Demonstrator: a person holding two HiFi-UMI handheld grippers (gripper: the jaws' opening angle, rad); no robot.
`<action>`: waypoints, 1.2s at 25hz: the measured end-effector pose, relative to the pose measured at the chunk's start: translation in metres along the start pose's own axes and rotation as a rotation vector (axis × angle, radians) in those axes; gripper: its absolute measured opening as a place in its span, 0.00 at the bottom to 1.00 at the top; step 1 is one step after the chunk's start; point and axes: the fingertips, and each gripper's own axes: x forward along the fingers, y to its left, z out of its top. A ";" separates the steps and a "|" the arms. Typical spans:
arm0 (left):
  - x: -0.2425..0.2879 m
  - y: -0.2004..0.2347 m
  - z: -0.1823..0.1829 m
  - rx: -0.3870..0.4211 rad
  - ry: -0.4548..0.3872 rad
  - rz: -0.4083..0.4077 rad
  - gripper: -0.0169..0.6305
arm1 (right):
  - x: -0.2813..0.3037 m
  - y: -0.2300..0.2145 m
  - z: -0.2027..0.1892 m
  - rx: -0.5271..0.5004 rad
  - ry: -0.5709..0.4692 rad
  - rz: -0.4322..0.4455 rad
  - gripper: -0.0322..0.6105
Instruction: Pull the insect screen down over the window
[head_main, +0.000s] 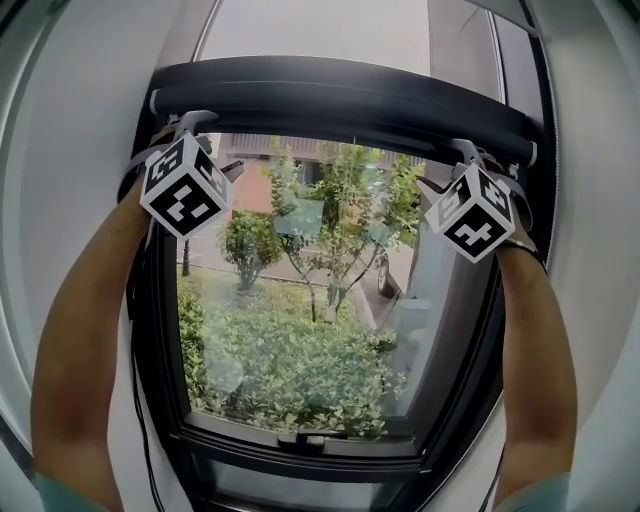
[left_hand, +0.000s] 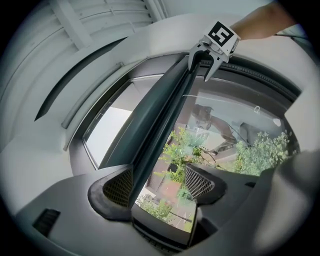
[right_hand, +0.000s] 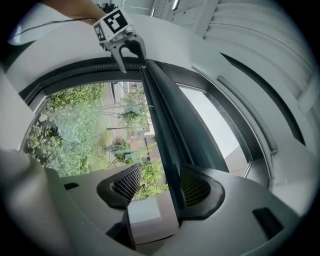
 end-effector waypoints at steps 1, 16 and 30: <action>0.004 0.000 0.001 0.020 0.008 -0.010 0.52 | 0.003 0.000 -0.001 -0.013 0.010 0.009 0.41; 0.042 -0.013 -0.021 0.200 0.150 -0.109 0.57 | 0.001 0.024 -0.001 -0.114 0.079 0.122 0.54; 0.016 -0.065 -0.045 0.323 0.263 -0.306 0.58 | -0.024 0.071 -0.010 -0.085 0.097 0.305 0.55</action>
